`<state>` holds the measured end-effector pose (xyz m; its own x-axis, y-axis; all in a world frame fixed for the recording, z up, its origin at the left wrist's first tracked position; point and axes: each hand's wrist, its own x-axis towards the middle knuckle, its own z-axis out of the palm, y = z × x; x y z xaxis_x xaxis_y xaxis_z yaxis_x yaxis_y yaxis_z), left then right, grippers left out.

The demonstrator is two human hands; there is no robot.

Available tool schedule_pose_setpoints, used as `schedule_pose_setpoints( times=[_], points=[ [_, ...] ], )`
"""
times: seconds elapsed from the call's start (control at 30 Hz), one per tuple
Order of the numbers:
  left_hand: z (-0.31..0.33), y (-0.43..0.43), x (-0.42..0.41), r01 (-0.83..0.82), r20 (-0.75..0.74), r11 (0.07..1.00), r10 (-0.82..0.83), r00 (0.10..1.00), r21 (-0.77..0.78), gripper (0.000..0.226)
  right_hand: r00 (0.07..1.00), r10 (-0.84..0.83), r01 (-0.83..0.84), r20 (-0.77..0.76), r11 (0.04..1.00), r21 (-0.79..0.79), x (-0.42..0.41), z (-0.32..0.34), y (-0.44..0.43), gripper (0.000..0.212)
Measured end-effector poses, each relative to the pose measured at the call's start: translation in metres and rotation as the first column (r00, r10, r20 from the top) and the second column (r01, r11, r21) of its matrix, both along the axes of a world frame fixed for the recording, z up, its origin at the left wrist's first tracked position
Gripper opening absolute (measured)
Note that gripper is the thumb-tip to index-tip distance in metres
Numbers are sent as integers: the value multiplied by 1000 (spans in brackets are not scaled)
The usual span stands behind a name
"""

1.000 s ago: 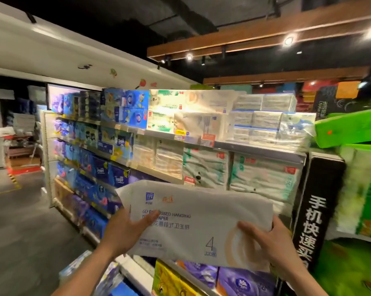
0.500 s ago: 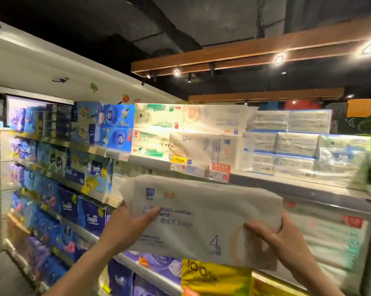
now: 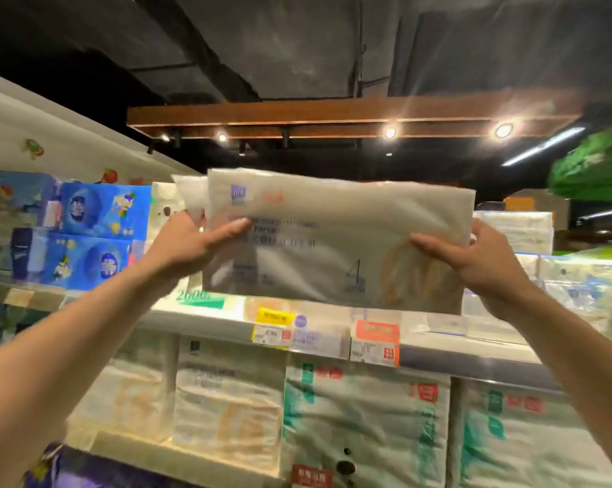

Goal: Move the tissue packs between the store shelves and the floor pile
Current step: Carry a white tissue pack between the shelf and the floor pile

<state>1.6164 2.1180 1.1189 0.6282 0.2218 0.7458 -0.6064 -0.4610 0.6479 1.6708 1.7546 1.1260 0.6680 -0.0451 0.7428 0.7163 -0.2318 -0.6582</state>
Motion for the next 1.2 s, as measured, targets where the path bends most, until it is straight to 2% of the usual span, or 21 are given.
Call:
schedule_pose_setpoints(
  times=[0.1,0.3,0.43,0.53,0.63,0.67,0.73,0.77,0.83,0.87,0.97,1.07,1.13,1.2],
  points=[
    [35,16,40,23,22,1000,-23,999,10,31,997,-62,62,36,998,-12,28,32,12,81],
    [62,26,116,14,44,999,-16,999,34,29,992,-129,129,2,989,-75,89,70,21,70],
    [63,26,160,-33,11,999,33,999,-3,26,990,-142,140,-12,984,-111,129,73,31,50],
    [62,21,187,-82,-11,996,82,997,41,25,989,-147,141,-28,980,-138,158,72,32,34],
    [57,21,216,-115,-27,991,117,993,69,37,985,-163,152,-48,972,-180,192,70,32,19],
    [54,23,224,-134,-29,987,136,990,88,48,981,-185,169,-55,963,-212,202,69,32,16],
    [50,24,237,-193,-15,975,196,980,109,73,968,-248,226,-36,926,-301,220,66,33,24],
    [49,23,243,-214,-17,971,217,976,108,72,962,-272,249,-24,912,-326,226,66,33,28],
    [46,18,245,-259,-24,957,264,964,128,48,956,-294,277,0,901,-333,231,64,35,31],
    [45,17,246,-275,-21,951,280,960,142,47,952,-306,291,10,895,-337,233,62,36,33],
    [35,23,244,-287,-1,933,294,956,219,78,939,-343,311,-23,877,-367,231,50,38,51],
    [20,32,234,-336,-3,913,346,938,232,80,934,-354,321,-51,893,-315,212,37,37,82],
    [10,36,220,-366,46,909,364,930,202,86,918,-397,386,6,890,-241,190,28,36,87],
    [-3,42,206,-362,66,906,356,932,220,93,891,-443,452,100,846,-282,170,12,38,87]
  ],
)
